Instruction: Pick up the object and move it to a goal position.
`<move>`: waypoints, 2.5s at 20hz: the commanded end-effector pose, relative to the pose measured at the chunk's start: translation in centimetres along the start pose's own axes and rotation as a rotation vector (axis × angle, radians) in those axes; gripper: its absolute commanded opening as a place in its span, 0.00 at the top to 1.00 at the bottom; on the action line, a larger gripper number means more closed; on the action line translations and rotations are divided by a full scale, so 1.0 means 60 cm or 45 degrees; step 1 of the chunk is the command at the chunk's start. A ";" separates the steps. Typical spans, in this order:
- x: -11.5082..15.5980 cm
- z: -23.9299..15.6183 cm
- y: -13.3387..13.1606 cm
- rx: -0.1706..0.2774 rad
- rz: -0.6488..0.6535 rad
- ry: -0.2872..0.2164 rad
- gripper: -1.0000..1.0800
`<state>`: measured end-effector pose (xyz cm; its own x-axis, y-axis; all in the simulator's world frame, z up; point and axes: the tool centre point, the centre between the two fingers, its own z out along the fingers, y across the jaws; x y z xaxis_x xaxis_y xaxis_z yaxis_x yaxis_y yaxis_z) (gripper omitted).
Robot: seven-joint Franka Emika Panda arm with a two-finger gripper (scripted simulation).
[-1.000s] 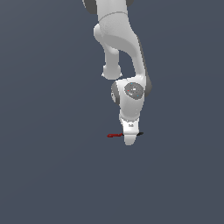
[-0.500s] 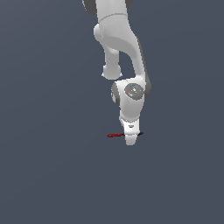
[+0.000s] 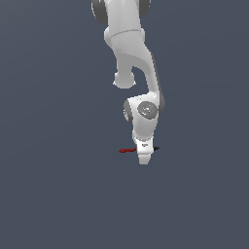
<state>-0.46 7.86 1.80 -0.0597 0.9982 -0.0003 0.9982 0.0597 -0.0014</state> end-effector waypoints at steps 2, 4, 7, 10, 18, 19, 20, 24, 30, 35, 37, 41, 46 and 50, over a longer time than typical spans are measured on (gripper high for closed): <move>0.000 0.015 0.001 -0.001 0.000 0.000 0.04; 0.000 0.017 0.002 -0.001 0.000 0.000 0.04; 0.000 0.017 0.002 -0.001 0.000 0.000 1.00; 0.000 0.017 0.002 -0.001 0.000 0.000 1.00; 0.001 0.013 0.004 -0.002 0.000 -0.001 1.00; 0.003 0.012 0.006 -0.002 0.000 -0.001 1.00; 0.005 0.010 0.009 -0.002 0.000 -0.001 1.00; 0.019 0.002 0.024 -0.002 0.000 -0.001 1.00; 0.051 -0.017 0.060 -0.001 0.001 0.001 1.00; 0.086 -0.038 0.100 -0.001 0.001 0.001 1.00; 0.100 -0.046 0.116 -0.001 0.001 0.002 1.00; 0.125 -0.061 0.146 -0.001 0.001 0.002 1.00; 0.148 -0.074 0.174 -0.001 0.001 0.002 1.00; 0.160 -0.081 0.189 -0.001 0.000 0.001 1.00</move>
<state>9.97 17.84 6.46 -0.0599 0.9982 0.0009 0.9982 0.0599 -0.0005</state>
